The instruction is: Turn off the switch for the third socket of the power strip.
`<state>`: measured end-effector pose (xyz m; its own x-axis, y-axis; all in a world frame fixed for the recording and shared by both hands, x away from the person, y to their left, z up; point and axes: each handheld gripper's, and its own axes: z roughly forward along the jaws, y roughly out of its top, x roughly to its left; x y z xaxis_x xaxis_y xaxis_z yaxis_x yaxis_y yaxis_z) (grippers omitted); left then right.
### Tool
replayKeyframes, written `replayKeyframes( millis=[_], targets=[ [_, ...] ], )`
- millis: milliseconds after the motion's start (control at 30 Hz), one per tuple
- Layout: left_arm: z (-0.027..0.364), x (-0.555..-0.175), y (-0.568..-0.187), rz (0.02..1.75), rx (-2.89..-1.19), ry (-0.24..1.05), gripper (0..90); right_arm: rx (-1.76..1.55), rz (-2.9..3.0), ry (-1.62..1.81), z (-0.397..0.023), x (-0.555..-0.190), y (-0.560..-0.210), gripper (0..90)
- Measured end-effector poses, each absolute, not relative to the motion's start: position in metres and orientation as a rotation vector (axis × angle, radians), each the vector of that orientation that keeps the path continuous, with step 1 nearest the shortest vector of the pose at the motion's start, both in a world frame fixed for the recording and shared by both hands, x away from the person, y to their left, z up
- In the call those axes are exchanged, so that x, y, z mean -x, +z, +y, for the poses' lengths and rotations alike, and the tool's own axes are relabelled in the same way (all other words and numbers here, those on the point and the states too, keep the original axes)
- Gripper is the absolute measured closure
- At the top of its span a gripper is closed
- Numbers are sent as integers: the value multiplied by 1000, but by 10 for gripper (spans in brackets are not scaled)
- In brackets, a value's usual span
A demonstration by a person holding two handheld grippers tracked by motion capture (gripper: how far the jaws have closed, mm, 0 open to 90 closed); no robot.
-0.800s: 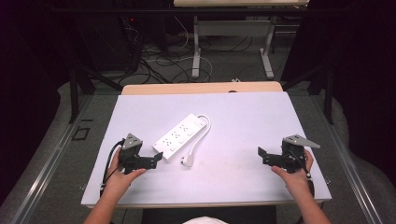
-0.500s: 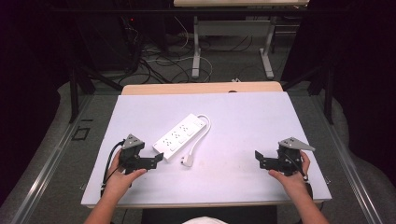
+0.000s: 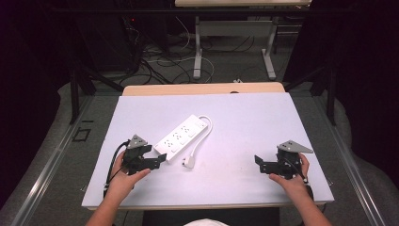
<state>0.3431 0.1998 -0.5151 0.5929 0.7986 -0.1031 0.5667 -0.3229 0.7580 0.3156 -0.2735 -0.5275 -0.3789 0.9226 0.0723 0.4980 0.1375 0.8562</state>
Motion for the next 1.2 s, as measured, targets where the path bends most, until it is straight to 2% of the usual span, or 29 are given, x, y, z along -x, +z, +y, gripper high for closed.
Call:
replayKeyframes(
  millis=[267,700,1200],
  targets=[
    [195,-347,-504,1066,-2065,360,330,-1360,1946,1159,-274,-316,-528,0],
    [189,-354,-489,1119,-2047,332,362,-1373,1946,1161,-275,-315,-529,1],
    [177,-366,-480,1104,-2107,327,384,-1383,1947,1160,-277,-315,-530,9]
  ],
)
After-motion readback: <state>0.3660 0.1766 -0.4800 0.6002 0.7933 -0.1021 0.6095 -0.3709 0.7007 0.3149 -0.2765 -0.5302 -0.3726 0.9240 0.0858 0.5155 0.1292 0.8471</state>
